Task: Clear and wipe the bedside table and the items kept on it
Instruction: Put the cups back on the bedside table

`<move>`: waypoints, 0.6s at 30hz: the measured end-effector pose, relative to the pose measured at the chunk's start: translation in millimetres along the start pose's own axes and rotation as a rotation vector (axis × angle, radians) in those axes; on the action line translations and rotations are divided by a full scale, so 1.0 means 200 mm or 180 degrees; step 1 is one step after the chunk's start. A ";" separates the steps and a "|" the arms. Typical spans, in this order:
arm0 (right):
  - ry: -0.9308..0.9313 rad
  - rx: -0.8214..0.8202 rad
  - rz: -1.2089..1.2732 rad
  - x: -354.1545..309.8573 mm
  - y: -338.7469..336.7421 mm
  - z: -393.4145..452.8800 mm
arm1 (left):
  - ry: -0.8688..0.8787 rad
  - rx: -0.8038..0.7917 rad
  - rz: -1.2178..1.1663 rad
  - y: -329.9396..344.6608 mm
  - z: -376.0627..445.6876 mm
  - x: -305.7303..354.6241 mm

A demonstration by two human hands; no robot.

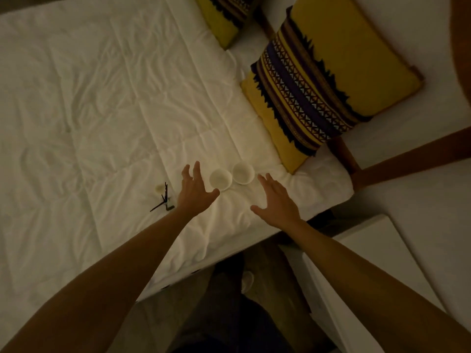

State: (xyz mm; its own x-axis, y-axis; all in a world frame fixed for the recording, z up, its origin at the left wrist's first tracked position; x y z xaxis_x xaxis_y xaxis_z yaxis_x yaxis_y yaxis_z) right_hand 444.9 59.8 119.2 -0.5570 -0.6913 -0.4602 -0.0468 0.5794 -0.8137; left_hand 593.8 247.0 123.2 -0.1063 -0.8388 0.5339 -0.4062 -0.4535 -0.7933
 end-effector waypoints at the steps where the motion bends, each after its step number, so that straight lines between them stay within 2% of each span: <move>1: -0.0036 -0.0004 -0.0023 0.00 0.01 0.07 | -0.0146 -0.0007 -0.0031 0.05 0.04 -0.02; 6: -0.0218 -0.0192 -0.0208 0.03 0.16 0.41 | -0.0713 -0.0092 -0.0064 0.36 0.19 -0.11; 13: -0.0519 -0.0726 -0.0338 0.07 0.48 0.75 | -0.1027 -0.0152 0.0252 0.68 0.33 -0.21; 18: -0.0614 -0.0555 0.0061 0.07 0.54 0.84 | -0.1084 0.0063 0.0124 0.72 0.39 -0.20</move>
State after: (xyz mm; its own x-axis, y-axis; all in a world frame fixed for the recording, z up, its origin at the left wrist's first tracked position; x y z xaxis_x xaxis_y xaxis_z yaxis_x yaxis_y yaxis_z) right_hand 571.3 40.7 -35.3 -0.3915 -0.7394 -0.5477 -0.1893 0.6472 -0.7384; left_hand 611.4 192.5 -35.3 0.1891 -0.9065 0.3775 -0.3896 -0.4222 -0.8185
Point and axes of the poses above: each hand's wrist, its own z-axis towards the middle knuckle, its own y-axis out of the palm, x = y × z, the point moved 10 cm from there along z, towards the middle knuckle, and after that the axes turned 12 degrees about x, right-handed, at the moved point
